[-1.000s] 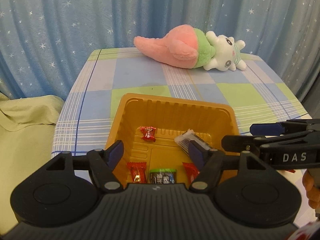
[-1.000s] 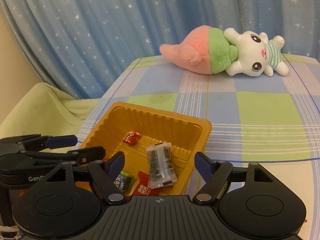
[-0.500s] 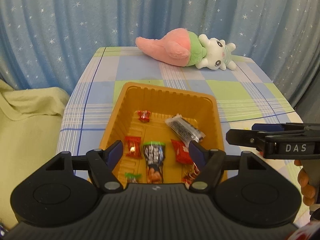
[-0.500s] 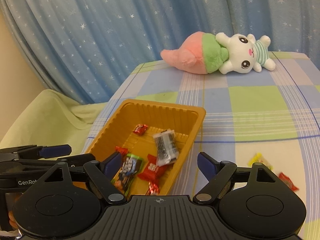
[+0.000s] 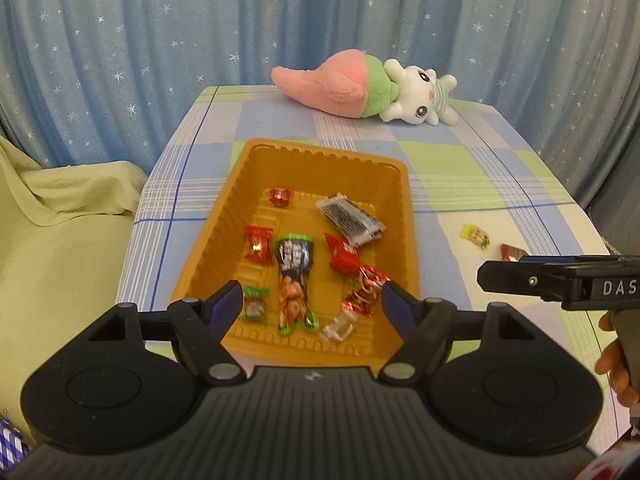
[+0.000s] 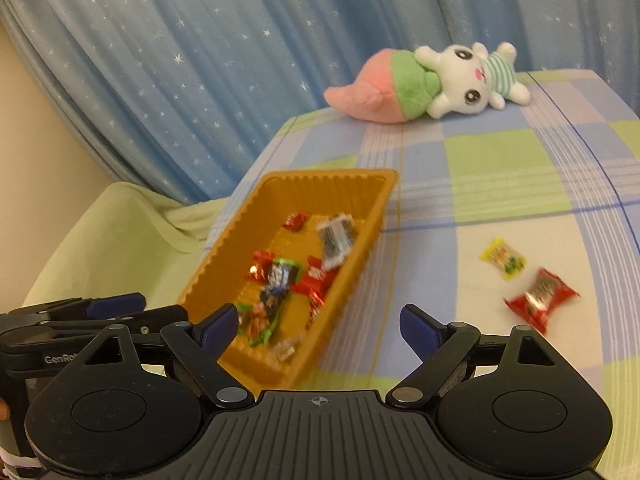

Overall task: Organize snacks
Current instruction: 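Withdraw both grippers from the basket toward the remaining candies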

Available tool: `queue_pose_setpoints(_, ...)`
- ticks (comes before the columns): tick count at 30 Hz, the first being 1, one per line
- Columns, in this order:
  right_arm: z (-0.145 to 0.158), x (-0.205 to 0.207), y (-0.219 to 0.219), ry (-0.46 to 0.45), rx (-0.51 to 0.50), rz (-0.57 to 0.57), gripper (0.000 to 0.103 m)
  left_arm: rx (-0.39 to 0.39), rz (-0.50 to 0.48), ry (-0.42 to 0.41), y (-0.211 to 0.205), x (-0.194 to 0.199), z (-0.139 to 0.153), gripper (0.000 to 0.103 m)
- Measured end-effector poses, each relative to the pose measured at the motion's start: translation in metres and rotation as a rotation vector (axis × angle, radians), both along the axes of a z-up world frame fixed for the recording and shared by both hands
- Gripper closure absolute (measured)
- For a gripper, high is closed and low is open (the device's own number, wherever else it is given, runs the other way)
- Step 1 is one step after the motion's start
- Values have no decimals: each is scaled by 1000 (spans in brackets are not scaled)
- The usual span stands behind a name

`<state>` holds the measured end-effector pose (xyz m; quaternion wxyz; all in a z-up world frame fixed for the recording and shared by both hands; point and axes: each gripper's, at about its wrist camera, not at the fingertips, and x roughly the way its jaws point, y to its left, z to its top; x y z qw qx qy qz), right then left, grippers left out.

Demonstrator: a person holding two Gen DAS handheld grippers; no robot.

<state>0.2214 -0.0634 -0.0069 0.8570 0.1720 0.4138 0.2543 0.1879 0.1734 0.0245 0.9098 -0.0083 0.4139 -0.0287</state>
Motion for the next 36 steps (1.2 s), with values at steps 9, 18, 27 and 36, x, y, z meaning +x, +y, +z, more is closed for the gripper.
queue_pose_setpoints(9, -8, -28, -38, 42, -20, 16, 15, -3, 5, 40, -26, -23, -7, 28)
queue_pose_setpoints(18, -18, -54, -69, 18, -127, 60, 15, -11, 0, 81, -67, -43, -19, 28)
queue_pose_setpoints(27, -31, -68, -109, 29, -205, 56, 15, -25, -35, 127, -123, -55, -35, 28)
queue_pose_setpoints(36, -46, -76, -145, 70, -250, 37, 15, -22, -62, 158, -169, -60, -47, 28)
